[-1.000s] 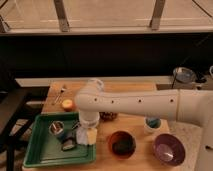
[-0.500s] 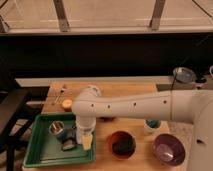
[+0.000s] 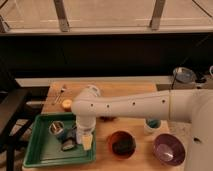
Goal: Wipe table surface with towel
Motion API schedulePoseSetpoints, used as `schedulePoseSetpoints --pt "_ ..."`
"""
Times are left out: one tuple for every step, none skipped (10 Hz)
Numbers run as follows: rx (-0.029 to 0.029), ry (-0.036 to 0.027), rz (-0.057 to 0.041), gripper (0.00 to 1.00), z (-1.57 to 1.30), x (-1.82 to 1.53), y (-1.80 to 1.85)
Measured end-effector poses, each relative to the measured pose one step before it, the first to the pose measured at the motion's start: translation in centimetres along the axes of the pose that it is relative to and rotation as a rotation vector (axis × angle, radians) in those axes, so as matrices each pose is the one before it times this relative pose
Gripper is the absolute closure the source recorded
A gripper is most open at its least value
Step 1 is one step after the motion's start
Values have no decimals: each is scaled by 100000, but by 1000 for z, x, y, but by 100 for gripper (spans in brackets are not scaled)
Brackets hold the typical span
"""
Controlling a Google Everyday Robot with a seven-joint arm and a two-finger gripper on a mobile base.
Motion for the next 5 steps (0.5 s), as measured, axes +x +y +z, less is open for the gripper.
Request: schedulePoseSetpoints --pt "-1193 162 669 27 784 -112 -42" --pt "-1085 56 834 27 716 -223 -150" --pt "-807 351 1524 27 636 162 -144" --pt "-646 321 1414 27 639 258 -181" --pt "-234 -713 839 27 342 92 -223"
